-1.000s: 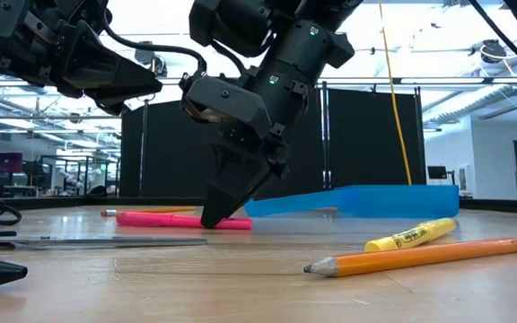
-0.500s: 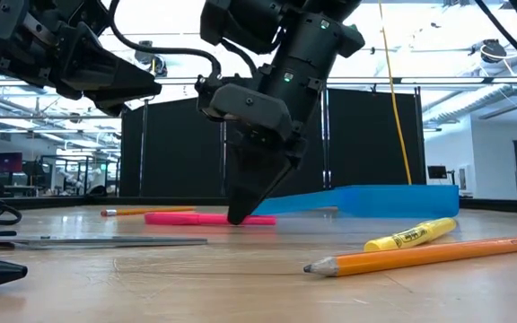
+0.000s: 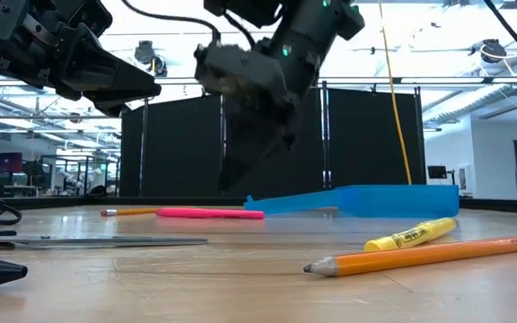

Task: Pick & place school supplies into a supply box
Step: Put the pink pen into the blue supply box, then put the yellow pen into the blue supply box

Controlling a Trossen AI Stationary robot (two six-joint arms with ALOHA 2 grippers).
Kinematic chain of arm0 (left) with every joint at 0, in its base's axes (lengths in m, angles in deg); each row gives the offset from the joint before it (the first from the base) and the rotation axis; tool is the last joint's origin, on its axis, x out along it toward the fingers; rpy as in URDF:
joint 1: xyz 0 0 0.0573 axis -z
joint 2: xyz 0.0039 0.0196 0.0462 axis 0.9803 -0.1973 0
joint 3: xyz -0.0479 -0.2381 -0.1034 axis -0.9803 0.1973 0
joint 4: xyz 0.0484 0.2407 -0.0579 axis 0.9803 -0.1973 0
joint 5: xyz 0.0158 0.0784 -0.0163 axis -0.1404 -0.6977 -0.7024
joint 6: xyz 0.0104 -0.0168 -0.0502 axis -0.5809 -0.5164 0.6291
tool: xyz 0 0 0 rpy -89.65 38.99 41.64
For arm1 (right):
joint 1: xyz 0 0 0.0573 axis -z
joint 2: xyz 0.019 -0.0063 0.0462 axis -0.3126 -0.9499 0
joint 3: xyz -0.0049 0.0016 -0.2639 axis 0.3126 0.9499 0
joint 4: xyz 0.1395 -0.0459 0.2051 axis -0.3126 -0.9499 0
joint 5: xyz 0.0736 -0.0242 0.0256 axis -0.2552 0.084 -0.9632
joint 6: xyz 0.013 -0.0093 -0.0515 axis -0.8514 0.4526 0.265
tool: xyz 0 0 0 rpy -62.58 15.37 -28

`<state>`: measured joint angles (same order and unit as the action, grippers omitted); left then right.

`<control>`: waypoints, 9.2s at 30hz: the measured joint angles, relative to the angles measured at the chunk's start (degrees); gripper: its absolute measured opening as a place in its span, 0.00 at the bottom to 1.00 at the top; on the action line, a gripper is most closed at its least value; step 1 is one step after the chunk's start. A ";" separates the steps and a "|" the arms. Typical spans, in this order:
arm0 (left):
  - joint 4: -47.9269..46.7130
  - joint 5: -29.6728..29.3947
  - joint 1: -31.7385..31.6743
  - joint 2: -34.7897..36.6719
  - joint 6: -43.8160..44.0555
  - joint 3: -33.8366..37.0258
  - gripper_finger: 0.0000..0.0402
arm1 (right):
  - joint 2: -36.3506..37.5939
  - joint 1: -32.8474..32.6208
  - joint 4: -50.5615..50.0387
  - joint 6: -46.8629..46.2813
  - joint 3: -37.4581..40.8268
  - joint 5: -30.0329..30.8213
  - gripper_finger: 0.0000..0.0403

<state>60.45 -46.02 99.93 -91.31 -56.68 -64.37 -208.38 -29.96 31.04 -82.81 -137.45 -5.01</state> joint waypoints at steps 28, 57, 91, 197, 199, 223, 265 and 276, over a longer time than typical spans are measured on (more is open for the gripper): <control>-0.42 0.01 0.00 -0.01 0.44 0.00 0.26 | -0.01 4.56 61.35 20.65 28.87 5.97 0.43; -0.35 -0.01 0.01 0.00 0.47 0.00 0.26 | -0.55 7.62 57.55 11.58 28.80 0.02 0.39; -0.46 -0.01 0.01 0.00 0.42 0.00 0.26 | -0.77 5.57 62.27 8.78 28.89 13.43 0.38; -1.70 -0.03 -0.01 -0.02 1.14 0.00 0.26 | 5.54 1.86 60.67 13.72 30.46 28.85 0.05; -1.68 -0.03 0.01 -0.02 1.16 0.00 0.26 | 8.21 1.72 58.63 12.49 32.62 31.87 0.05; -1.66 -0.03 0.01 -0.04 1.55 -0.02 0.26 | 30.34 -5.51 57.15 -23.25 67.24 57.17 0.05; -1.70 -0.03 0.00 -0.04 1.66 -0.01 0.26 | 30.27 -7.15 69.58 -12.43 68.75 55.49 0.32; -1.68 -0.43 -0.01 -0.04 1.52 -0.01 0.26 | 30.27 -8.31 87.49 -0.55 68.51 31.33 0.32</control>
<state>58.77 -46.46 99.93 -91.35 -55.16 -64.38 -178.11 -38.27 118.53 -83.36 -68.95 26.32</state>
